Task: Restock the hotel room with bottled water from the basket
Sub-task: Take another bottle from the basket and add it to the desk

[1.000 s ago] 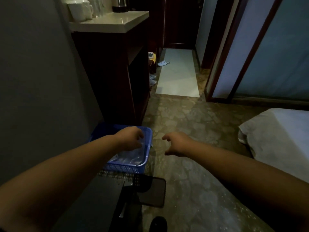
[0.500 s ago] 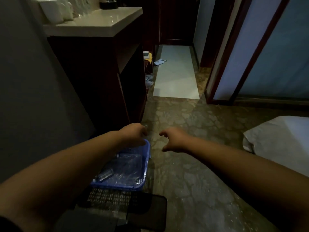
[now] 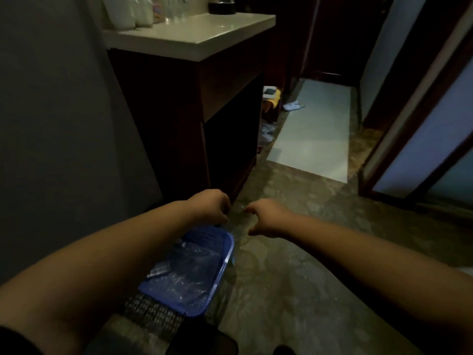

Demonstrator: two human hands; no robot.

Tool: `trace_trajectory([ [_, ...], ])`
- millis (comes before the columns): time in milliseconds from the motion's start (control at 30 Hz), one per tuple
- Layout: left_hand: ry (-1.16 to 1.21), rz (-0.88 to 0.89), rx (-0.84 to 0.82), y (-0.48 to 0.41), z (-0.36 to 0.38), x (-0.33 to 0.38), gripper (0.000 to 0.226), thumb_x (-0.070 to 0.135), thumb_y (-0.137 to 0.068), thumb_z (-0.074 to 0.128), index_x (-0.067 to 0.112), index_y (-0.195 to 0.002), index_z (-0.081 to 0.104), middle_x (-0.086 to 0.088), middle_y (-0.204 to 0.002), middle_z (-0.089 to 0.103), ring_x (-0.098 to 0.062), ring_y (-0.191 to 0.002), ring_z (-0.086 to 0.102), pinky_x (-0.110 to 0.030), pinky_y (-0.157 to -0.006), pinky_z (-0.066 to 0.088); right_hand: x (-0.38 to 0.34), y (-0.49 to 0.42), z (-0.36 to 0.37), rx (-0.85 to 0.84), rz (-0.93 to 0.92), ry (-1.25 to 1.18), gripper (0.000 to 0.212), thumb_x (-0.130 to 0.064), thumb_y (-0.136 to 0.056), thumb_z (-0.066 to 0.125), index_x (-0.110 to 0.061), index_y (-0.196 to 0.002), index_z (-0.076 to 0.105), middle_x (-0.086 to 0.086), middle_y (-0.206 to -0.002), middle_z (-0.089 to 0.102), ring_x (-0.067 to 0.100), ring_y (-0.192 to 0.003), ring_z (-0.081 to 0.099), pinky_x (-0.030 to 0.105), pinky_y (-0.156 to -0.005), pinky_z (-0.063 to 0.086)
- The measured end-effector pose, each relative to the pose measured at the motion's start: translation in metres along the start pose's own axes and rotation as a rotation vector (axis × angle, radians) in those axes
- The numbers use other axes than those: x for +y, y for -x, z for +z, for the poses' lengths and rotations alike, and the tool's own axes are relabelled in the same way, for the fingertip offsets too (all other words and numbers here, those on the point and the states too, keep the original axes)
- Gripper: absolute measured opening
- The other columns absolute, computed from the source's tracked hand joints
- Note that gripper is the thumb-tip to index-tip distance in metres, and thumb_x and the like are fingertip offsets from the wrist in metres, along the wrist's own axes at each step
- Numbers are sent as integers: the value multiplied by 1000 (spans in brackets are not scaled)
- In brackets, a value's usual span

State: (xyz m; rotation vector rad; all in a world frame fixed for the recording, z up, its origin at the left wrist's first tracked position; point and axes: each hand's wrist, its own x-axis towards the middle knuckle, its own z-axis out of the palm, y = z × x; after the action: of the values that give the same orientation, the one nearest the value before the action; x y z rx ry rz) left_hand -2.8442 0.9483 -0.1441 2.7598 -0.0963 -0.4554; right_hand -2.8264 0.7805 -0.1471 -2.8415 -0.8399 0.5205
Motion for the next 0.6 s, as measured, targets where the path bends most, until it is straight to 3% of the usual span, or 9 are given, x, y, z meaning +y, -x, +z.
trace_trajectory([
  [167, 82, -143, 36, -34, -1, 7, 45, 23, -79, 72, 15, -122, 60, -5, -118, 64, -19, -105, 61, -30, -85, 49, 38, -38, -22, -37, -125, 25, 65, -29, -76, 73, -15, -134, 48, 6, -135, 54, 24, -124, 51, 31, -99, 41],
  [367, 126, -292, 53, -43, 4, 0, 45, 23, -80, 70, 15, -123, 59, -5, -120, 62, -20, -107, 60, -31, -88, 49, 51, -74, -27, -67, -254, -3, 65, -21, -77, 74, -16, -135, 47, 6, -136, 53, 23, -124, 50, 31, -100, 41],
  [600, 171, -505, 67, -24, 3, -55, 46, 25, -79, 71, 15, -122, 59, -4, -116, 63, -20, -101, 60, -26, -77, 46, 18, -125, -18, -152, -427, 47, 62, -22, -76, 73, -17, -133, 50, 8, -132, 56, 27, -120, 53, 36, -99, 46],
])
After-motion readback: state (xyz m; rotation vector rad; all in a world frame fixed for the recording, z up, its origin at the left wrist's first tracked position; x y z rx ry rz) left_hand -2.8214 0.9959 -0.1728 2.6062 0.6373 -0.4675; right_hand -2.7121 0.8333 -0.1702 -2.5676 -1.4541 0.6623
